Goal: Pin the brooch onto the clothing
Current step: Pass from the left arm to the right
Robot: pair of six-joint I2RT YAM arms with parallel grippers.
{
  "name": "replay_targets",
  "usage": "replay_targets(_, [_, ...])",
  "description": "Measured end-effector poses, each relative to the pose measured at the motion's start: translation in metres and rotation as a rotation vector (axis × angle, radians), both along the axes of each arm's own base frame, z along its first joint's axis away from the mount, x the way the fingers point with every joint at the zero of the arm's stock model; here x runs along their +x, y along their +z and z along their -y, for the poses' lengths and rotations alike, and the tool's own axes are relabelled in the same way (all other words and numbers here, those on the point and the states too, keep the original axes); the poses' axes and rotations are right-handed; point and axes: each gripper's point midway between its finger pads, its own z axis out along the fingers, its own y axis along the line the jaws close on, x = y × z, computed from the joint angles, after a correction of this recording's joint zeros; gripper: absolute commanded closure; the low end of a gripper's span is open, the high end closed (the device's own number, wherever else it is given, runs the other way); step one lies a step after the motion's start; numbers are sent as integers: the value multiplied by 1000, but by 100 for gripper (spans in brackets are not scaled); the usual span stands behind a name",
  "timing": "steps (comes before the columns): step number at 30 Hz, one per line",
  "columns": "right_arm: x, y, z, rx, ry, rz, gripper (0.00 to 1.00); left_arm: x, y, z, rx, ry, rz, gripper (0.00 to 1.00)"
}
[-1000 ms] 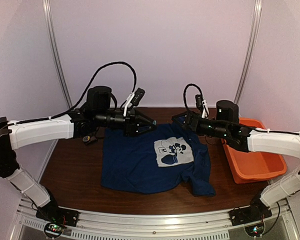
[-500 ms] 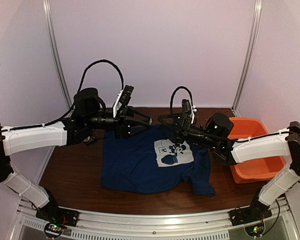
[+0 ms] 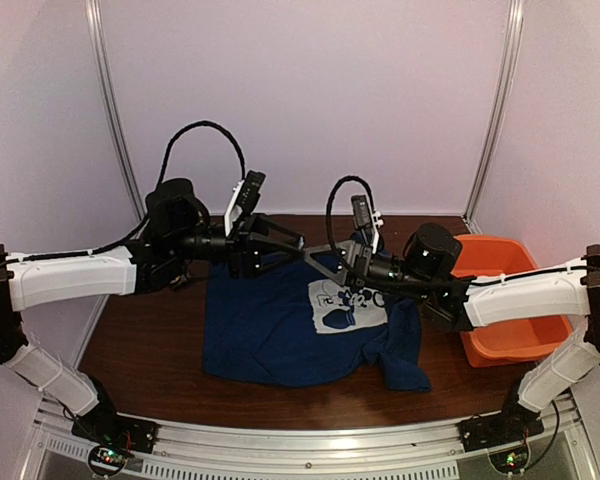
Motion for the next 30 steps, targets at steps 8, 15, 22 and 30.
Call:
replay_targets(8, [-11,26,0,126,75,-12,4,-3,1,0,-10,-25,5,66])
replay_targets(15, [-11,25,-10,224,158,-110,9,-6,1,0,-10,-41,7,66])
replay_targets(22, [-12,18,-18,272,206,-197,25,-7,-1,-1,-9,-46,6,67])
replay_targets(30, [-14,18,-21,309,260,-294,44,-3,-9,0,10,-42,-12,66])
